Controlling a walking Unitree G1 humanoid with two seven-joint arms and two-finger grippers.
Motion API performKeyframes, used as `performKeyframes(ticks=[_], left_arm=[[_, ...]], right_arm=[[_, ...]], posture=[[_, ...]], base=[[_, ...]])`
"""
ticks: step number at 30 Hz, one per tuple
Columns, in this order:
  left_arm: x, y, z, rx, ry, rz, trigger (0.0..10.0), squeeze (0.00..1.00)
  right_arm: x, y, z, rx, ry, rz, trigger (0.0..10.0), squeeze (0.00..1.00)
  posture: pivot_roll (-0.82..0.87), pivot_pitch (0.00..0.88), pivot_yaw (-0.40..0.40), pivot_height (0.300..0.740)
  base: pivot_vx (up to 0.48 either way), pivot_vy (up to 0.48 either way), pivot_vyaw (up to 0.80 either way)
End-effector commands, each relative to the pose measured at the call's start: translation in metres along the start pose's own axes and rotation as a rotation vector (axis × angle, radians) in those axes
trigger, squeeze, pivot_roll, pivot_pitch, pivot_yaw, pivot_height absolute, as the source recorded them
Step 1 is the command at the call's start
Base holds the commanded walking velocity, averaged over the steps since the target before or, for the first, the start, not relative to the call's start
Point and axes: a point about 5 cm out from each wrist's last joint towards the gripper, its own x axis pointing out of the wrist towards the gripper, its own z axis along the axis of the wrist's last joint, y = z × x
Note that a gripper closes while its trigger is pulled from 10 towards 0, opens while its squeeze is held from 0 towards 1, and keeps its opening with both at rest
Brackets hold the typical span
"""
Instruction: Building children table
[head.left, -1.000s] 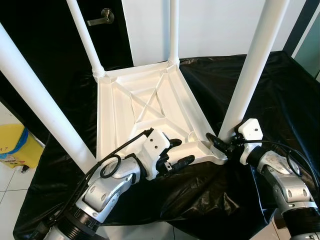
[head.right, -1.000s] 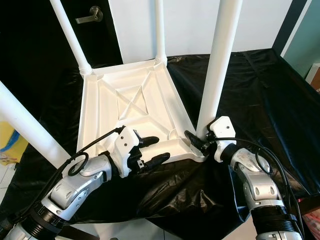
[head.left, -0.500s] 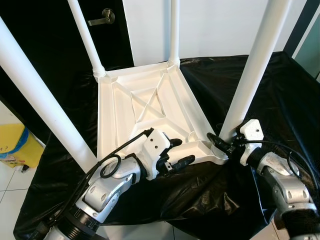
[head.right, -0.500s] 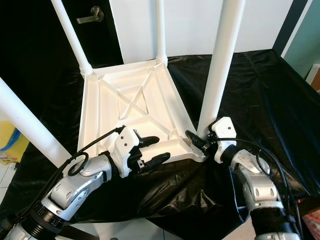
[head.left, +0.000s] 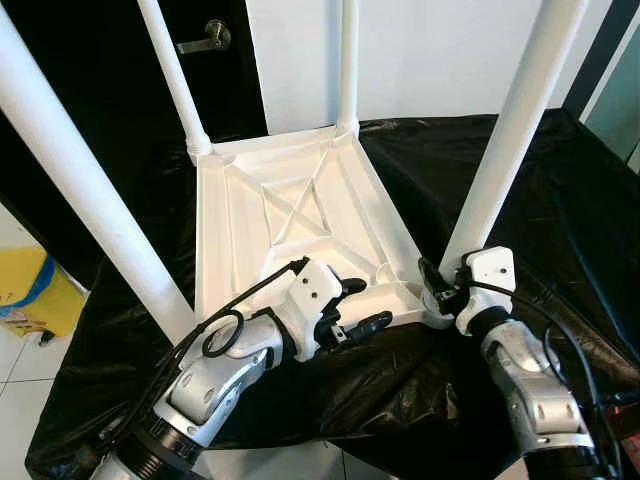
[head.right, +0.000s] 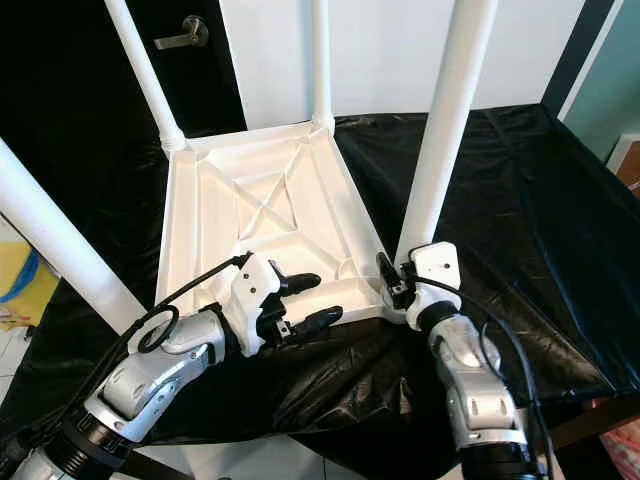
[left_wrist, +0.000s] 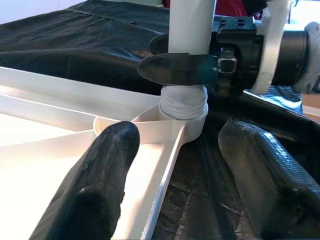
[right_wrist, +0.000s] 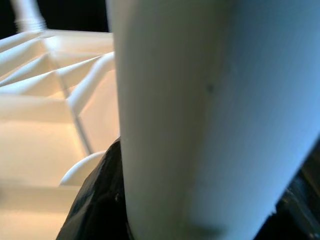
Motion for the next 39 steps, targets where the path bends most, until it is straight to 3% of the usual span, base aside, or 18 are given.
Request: performKeyframes(ticks=[1,2,3,5,16,17,18,19,24,28,30,34,35,39], left_arm=[[0.000,-0.008,-0.003,0.007,0.014,-0.133,10.0,0.00],[0.001,-0.008,-0.003,0.007,0.014,-0.132,10.0,0.00],[0.001,-0.008,-0.003,0.007,0.014,-0.132,10.0,0.00],[0.002,-0.008,-0.002,0.008,0.010,-0.132,10.0,0.00],[0.003,-0.005,-0.001,0.012,0.006,-0.129,10.0,0.00],[0.003,-0.004,-0.001,0.013,0.007,-0.127,10.0,0.00],[0.003,-0.004,-0.001,0.013,0.007,-0.127,10.0,0.00],[0.003,-0.003,-0.001,0.013,0.007,-0.127,10.0,0.00],[0.002,-0.003,0.000,0.015,0.008,-0.128,10.0,0.00],[0.001,-0.001,0.001,0.028,0.008,-0.125,10.0,0.00],[0.002,0.002,0.004,0.033,-0.009,-0.115,10.0,0.00],[0.002,0.001,0.004,0.020,-0.016,-0.120,10.0,0.00],[0.001,0.001,0.004,0.019,-0.017,-0.125,10.0,0.00],[-0.008,-0.003,-0.001,0.029,0.023,-0.151,10.0,0.00]], right_arm=[[-0.006,-0.003,-0.019,0.007,0.099,-0.097,10.0,0.00],[-0.007,0.002,-0.019,0.024,0.102,-0.171,10.0,0.00],[-0.007,0.002,-0.019,0.024,0.102,-0.171,10.0,0.00],[-0.006,0.017,-0.017,0.036,0.095,-0.219,10.0,0.00],[-0.010,0.024,-0.012,0.060,0.089,-0.249,10.0,0.00],[-0.010,0.025,-0.011,0.061,0.079,-0.253,10.0,0.78],[-0.010,0.025,-0.011,0.061,0.079,-0.253,10.0,0.78],[-0.010,0.025,-0.010,0.061,0.073,-0.251,10.0,1.00],[-0.011,0.022,-0.002,0.065,0.001,-0.201,10.0,1.00],[-0.016,0.009,0.004,0.049,-0.055,-0.101,10.0,1.00],[-0.022,0.000,0.006,0.054,-0.068,0.089,10.0,1.00],[-0.023,-0.003,0.006,0.049,-0.070,0.148,10.0,1.00],[-0.023,-0.004,0.006,0.050,-0.069,0.159,10.0,0.00],[-0.019,-0.017,0.010,0.019,-0.040,0.341,10.0,0.00]], posture=[[-0.15,0.026,0.014,0.740],[-0.15,0.026,0.014,0.740],[-0.15,0.026,0.014,0.740],[-0.15,0.026,0.017,0.740],[-0.17,0.038,0.027,0.740],[-0.17,0.042,0.032,0.740],[-0.17,0.042,0.032,0.740],[-0.17,0.042,0.035,0.740],[-0.17,0.042,0.041,0.740],[-0.18,0.043,0.049,0.740],[-0.19,0.044,0.051,0.740],[-0.19,0.044,0.051,0.740],[-0.19,0.044,0.051,0.740],[-0.17,0.043,0.044,0.740]], base=[[0.000,0.000,0.00],[0.000,0.000,0.00],[0.000,0.000,0.00],[0.000,0.000,0.00],[0.000,0.000,0.00],[0.000,0.000,0.00],[0.000,0.000,0.00],[0.000,0.000,0.00],[0.000,0.000,0.00],[0.000,0.000,0.00],[0.000,0.000,0.00],[0.000,0.000,0.00],[0.000,0.000,0.00],[0.000,0.000,0.00]])
